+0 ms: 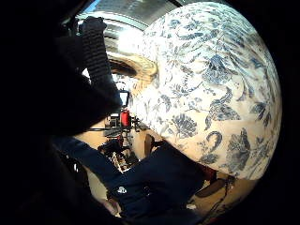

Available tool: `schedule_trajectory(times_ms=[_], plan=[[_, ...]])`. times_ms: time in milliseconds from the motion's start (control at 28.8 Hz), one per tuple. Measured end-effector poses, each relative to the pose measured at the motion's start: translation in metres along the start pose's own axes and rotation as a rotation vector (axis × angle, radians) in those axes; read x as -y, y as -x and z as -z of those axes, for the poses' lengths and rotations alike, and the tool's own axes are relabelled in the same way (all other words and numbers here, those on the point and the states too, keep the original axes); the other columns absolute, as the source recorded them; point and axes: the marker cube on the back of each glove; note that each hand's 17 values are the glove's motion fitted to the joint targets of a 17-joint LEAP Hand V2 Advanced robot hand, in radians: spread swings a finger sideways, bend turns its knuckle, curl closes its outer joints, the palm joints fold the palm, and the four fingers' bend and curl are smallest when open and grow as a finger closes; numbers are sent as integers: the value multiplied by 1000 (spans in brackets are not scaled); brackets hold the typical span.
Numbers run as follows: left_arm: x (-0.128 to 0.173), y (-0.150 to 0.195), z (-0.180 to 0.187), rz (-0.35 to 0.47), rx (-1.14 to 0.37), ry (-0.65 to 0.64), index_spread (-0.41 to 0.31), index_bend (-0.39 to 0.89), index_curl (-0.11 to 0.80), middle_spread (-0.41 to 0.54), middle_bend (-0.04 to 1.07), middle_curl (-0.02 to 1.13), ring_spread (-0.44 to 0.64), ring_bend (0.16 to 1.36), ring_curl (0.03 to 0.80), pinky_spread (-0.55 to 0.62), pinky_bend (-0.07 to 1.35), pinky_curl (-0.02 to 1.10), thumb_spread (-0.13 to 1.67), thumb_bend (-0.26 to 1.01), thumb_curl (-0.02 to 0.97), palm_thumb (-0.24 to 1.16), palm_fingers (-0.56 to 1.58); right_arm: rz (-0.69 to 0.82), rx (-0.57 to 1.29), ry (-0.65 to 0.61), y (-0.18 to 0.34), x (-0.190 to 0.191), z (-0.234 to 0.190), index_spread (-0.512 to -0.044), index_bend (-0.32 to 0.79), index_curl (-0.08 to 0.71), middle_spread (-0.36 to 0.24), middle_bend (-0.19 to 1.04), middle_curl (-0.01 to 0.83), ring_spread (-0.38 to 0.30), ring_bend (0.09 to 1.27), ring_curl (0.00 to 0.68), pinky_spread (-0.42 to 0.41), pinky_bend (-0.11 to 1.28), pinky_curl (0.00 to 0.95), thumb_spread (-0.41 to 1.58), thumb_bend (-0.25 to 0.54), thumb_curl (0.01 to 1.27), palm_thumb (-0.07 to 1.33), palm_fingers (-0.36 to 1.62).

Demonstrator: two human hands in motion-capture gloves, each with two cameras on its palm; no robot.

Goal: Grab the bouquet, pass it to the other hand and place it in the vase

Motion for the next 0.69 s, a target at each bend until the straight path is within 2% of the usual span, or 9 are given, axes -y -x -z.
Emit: schedule_trajectory(times_ms=[243,451,694], plan=[[12,-11,28,-2,-12,-119,-236,174,611,-270,475,656,-301,659,489,-199,179,418,1269,-9,420,888,1091,-25,-17,-19,0,-3,8,-285,136,419,-174,180,504,-176,358,421,137,287,351,1048,-16,409,1077,713],[32,-4,46,-5,-23,-228,-237,172,627,-272,473,668,-302,655,493,-200,178,428,1275,-9,413,888,1087,-34,-17,-31,-3,-5,14,-284,137,401,-153,169,477,-149,340,409,163,299,353,1054,-15,418,1072,699],[46,12,64,6,-5,-289,-239,168,642,-274,469,680,-303,655,497,-200,177,436,1278,-9,406,889,1084,-31,-9,-46,-12,-1,22,-282,139,385,-142,173,454,-133,333,400,176,302,356,1059,-25,420,1050,700]])
